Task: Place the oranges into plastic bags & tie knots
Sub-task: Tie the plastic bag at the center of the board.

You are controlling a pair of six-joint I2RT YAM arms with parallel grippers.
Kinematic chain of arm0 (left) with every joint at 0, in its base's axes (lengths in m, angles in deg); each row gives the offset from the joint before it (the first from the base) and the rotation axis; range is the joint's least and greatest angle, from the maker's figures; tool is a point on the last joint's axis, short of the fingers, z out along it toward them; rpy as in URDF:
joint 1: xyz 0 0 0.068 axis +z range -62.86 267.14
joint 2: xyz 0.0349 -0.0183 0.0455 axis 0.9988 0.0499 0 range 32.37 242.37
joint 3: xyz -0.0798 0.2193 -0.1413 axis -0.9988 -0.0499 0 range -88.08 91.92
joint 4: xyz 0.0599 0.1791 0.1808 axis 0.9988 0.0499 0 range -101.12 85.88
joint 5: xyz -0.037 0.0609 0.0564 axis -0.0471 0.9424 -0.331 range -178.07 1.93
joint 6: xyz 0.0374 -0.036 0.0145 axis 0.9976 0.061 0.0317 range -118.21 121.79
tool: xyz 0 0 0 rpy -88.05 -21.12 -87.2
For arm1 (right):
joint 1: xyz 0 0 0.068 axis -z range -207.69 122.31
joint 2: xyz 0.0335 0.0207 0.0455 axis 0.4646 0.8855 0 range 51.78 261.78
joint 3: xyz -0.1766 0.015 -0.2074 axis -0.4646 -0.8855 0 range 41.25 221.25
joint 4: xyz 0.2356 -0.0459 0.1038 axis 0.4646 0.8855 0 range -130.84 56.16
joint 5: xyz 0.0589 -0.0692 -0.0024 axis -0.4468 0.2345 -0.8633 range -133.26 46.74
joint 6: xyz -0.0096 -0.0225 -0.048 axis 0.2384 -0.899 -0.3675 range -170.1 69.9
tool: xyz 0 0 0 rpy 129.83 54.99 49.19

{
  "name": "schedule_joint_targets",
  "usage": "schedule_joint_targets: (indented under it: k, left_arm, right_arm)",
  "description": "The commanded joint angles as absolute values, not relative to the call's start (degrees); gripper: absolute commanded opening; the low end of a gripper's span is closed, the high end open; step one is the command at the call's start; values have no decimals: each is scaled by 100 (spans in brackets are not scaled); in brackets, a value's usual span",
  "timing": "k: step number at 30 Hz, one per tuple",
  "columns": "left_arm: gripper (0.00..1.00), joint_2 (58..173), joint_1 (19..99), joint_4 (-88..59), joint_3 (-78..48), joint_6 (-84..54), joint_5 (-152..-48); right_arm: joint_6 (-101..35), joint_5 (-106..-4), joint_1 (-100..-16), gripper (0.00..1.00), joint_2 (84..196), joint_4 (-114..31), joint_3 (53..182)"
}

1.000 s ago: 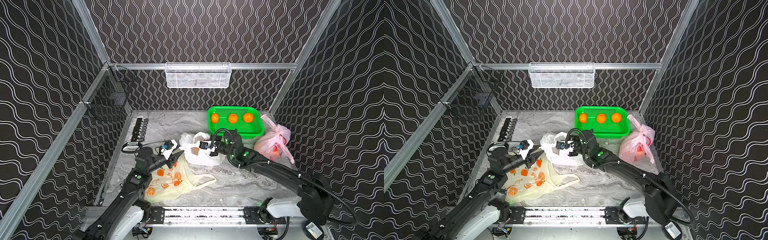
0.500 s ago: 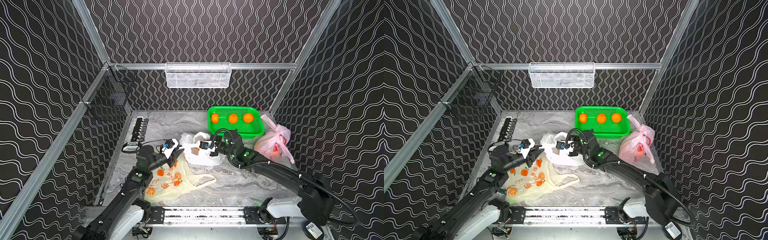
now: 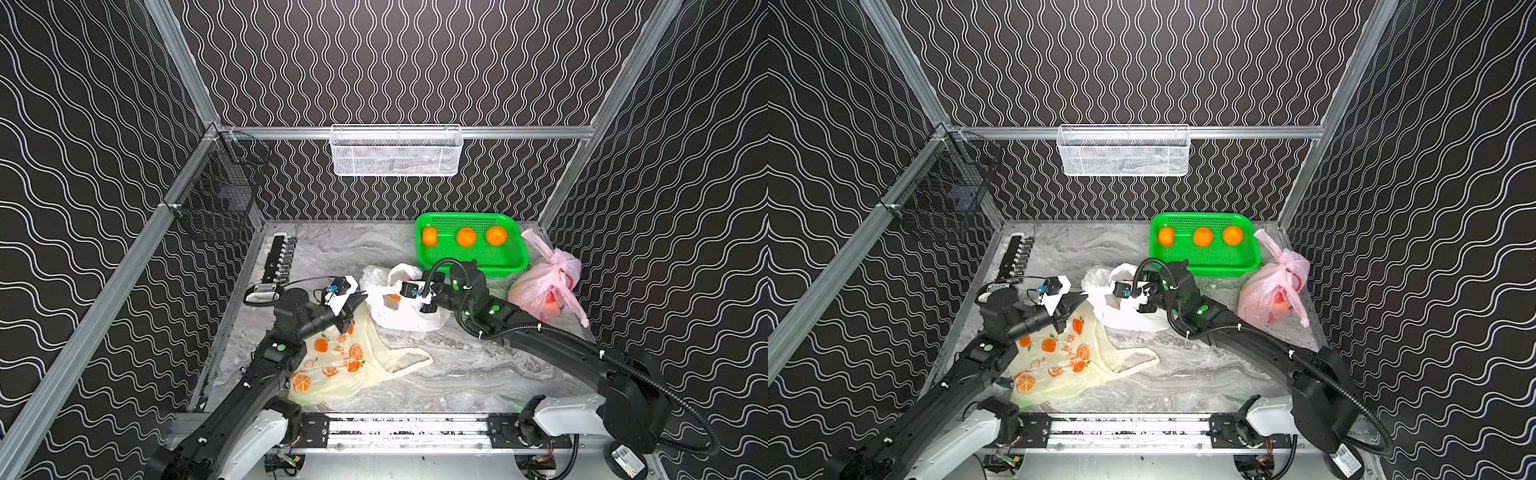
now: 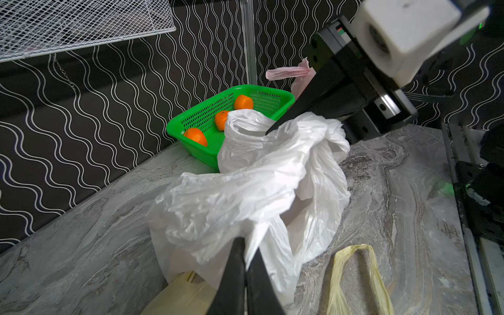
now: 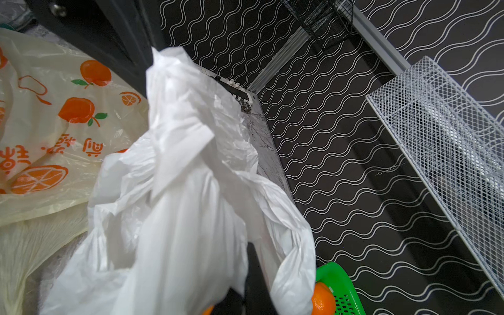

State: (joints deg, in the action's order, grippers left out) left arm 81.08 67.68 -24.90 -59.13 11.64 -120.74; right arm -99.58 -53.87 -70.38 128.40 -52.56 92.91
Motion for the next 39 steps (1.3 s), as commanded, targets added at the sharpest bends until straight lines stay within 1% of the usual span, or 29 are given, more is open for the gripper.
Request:
schedule_joint_targets:
  k: [1,5,12,16,21,27,31,35,39]
  left_arm:
    - [0,8076,6763,-2448,-5859,963,-11843]
    - [0,8007,6763,-2536,-5954,502,-11728]
    - [0,7896,6764,-2716,-6217,-170,-11353]
    - [0,7834,6763,-2631,-6285,-376,-10918]
    - [0,7884,6764,-2316,-6174,-618,-10360]
    - [0,7939,6763,-1991,-6057,-913,-9950]
    - [0,7937,6794,-1541,-6014,-1188,-9266]
    - [0,8054,6926,-1037,-5986,-1535,-8880]
    - [0,8179,7085,-724,-5996,-1804,-8734]
  right_arm:
    - [-9359,-5141,-7045,0,12759,-5782,9262]
    - [-8551,-4780,-7002,0,12723,-5895,9267]
    - [-7367,-4563,-6741,0,12462,-6128,9084]
    - [-6988,-4455,-6586,0,12308,-6126,8990]
    - [-6713,-3998,-6405,0,12183,-5984,8835]
    - [-6084,-3401,-6134,0,12286,-5472,8774]
    - [-5479,-2953,-5788,0,12461,-4887,8890]
    - [-4818,-2847,-5326,0,12614,-4186,9057]
    - [-4595,-2995,-5030,0,12740,-3775,9155]
